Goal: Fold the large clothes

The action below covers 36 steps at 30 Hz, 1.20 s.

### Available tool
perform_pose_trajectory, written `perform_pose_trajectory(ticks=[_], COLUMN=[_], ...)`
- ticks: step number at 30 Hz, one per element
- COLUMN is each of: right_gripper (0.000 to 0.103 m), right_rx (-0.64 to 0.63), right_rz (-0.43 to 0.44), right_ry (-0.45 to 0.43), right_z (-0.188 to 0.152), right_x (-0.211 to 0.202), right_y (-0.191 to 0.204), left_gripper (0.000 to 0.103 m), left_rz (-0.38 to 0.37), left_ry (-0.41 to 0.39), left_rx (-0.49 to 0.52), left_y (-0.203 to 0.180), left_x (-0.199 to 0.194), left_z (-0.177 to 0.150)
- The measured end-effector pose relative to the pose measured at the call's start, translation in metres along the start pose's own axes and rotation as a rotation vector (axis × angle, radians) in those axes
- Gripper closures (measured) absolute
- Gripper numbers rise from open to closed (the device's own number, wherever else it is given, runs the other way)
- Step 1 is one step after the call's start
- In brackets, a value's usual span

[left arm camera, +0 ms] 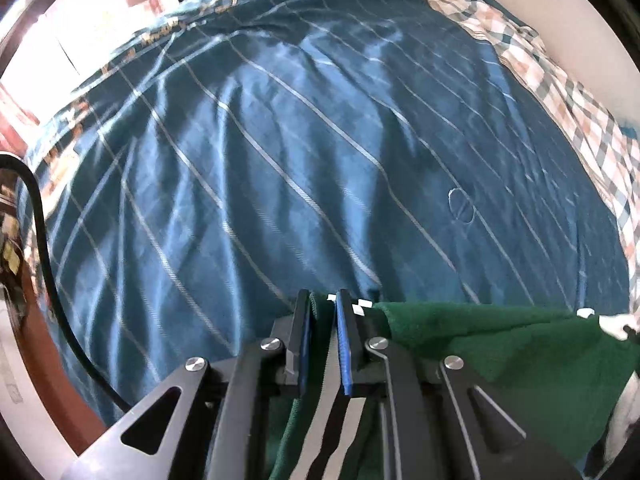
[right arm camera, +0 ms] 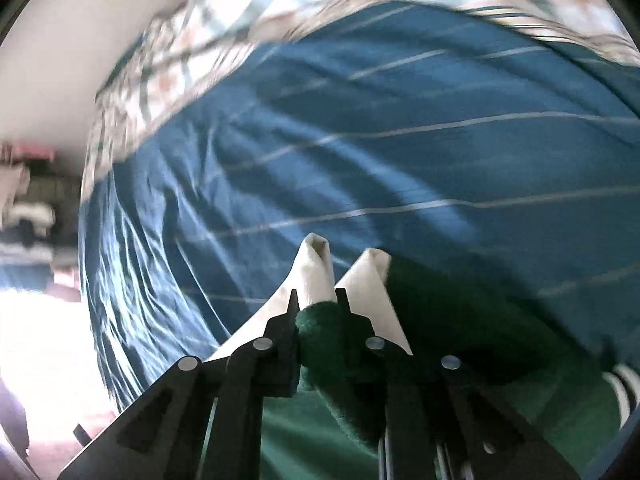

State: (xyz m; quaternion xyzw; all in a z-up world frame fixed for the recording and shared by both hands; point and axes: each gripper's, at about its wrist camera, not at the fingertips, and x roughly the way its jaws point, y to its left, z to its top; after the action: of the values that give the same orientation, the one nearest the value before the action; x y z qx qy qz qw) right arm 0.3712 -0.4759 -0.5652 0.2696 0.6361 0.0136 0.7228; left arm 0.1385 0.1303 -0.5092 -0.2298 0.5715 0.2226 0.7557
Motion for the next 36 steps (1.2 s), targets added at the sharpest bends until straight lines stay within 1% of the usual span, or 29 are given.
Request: perform_pose_trajectory(ticks=[3, 6, 7, 8, 9, 11, 12, 14, 15, 16, 17, 18, 19, 20, 21, 22, 24, 25, 26, 27, 28, 29, 30, 31, 32, 33, 34, 35, 36], right_gripper=[0.089, 0.089, 0.089, 0.089, 0.088, 0.079, 0.077, 0.07, 0.067, 0.061, 0.057, 0.056, 0.055, 0.055, 0.055, 0.055, 0.055, 0.059, 0.073, 0.077, 0.087, 0.093, 0.093, 0.102, 0.103, 0.103, 0.103, 0.102, 0.099], right_rx=[0.041, 0.063, 0.063, 0.06, 0.044, 0.004, -0.009, -0.012, -0.023, -0.044, -0.064, -0.105, -0.14, -0.17, -0.207, -0.245, -0.29, -0.293, -0.28, -0.259, -0.229, -0.183, -0.107, -0.074, -0.023, 0.028, 0.061, 0.069, 0.049], right_rz=[-0.021, -0.068, -0.084, -0.109, -0.151, -0.199, -0.22, -0.222, -0.225, -0.249, -0.266, -0.294, -0.299, -0.289, -0.265, -0.238, -0.243, -0.253, -0.269, -0.314, -0.368, -0.403, -0.425, -0.436, -0.431, -0.391, -0.377, -0.376, -0.373], right_ry=[-0.053, -0.076, -0.06, -0.022, 0.007, 0.044, 0.067, 0.062, 0.039, 0.002, -0.028, -0.081, -0.11, -0.115, -0.101, -0.067, 0.024, 0.058, 0.072, 0.071, 0.068, 0.049, 0.023, 0.016, 0.029, 0.06, 0.072, 0.092, 0.103], right_z=[-0.005, -0.003, -0.002, 0.001, 0.004, 0.011, 0.014, 0.018, 0.017, 0.015, 0.011, 0.002, -0.008, -0.016, -0.026, -0.04, -0.061, -0.071, -0.074, -0.074, -0.072, -0.066, -0.055, -0.05, -0.041, -0.035, -0.031, -0.029, -0.028], right_x=[-0.014, -0.011, -0.006, 0.003, 0.015, 0.032, 0.035, 0.024, 0.011, -0.005, -0.018, -0.037, -0.05, -0.059, -0.063, -0.062, -0.047, -0.033, -0.022, -0.012, 0.001, 0.011, 0.019, 0.024, 0.034, 0.04, 0.037, 0.032, 0.023], right_y=[-0.007, -0.009, -0.013, -0.017, -0.018, -0.011, -0.009, -0.006, -0.004, -0.001, 0.002, 0.009, 0.015, 0.021, 0.028, 0.034, 0.04, 0.037, 0.032, 0.024, 0.012, -0.003, -0.026, -0.036, -0.053, -0.065, -0.067, -0.066, -0.061], left_gripper=[0.094, 0.093, 0.093, 0.092, 0.088, 0.087, 0.086, 0.085, 0.081, 0.065, 0.051, 0.017, 0.008, 0.008, 0.008, 0.008, 0.008, 0.008, 0.008, 0.008, 0.008, 0.008, 0.007, 0.005, 0.004, 0.003, 0.003, 0.003, 0.003], left_rz=[-0.014, 0.009, 0.02, 0.027, 0.036, 0.055, 0.06, 0.072, 0.074, 0.084, 0.092, 0.101, 0.112, 0.114, 0.105, 0.094, 0.086, 0.087, 0.106, 0.127, 0.152, 0.172, 0.183, 0.173, 0.135, 0.116, 0.111, 0.11, 0.112], left_ry=[0.015, 0.04, 0.051, 0.071, 0.08, 0.083, 0.083, 0.067, 0.055, 0.029, 0.006, -0.018, -0.057, -0.085, -0.099, -0.11, -0.12, -0.115, -0.095, -0.078, -0.051, -0.025, 0.002, 0.026, 0.044, 0.049, 0.05, 0.052, 0.05], left_rx=[-0.01, 0.041, 0.052, 0.07, 0.085, 0.112, 0.114, 0.099, 0.093, 0.091, 0.096, 0.1, 0.097, 0.091, 0.093, 0.1, 0.122, 0.138, 0.168, 0.184, 0.197, 0.198, 0.199, 0.194, 0.177, 0.167, 0.167, 0.173, 0.178], left_y=[-0.006, -0.014, -0.014, -0.015, -0.016, -0.019, -0.02, -0.02, -0.02, -0.021, -0.022, -0.024, -0.026, -0.029, -0.033, -0.038, -0.051, -0.058, -0.068, -0.071, -0.073, -0.072, -0.071, -0.066, -0.06, -0.058, -0.057, -0.057, -0.057], left_x=[0.016, 0.039, 0.047, 0.057, 0.061, 0.059, 0.056, 0.04, 0.032, 0.019, 0.009, -0.001, -0.014, -0.025, -0.032, -0.037, -0.04, -0.035, -0.023, -0.013, 0.003, 0.017, 0.033, 0.046, 0.055, 0.058, 0.058, 0.055, 0.05], left_z=[0.011, 0.018, 0.018, 0.018, 0.018, 0.02, 0.022, 0.025, 0.025, 0.024, 0.024, 0.023, 0.021, 0.017, 0.015, 0.009, -0.002, -0.009, -0.017, -0.02, -0.022, -0.022, -0.024, -0.023, -0.022, -0.02, -0.019, -0.017, -0.016])
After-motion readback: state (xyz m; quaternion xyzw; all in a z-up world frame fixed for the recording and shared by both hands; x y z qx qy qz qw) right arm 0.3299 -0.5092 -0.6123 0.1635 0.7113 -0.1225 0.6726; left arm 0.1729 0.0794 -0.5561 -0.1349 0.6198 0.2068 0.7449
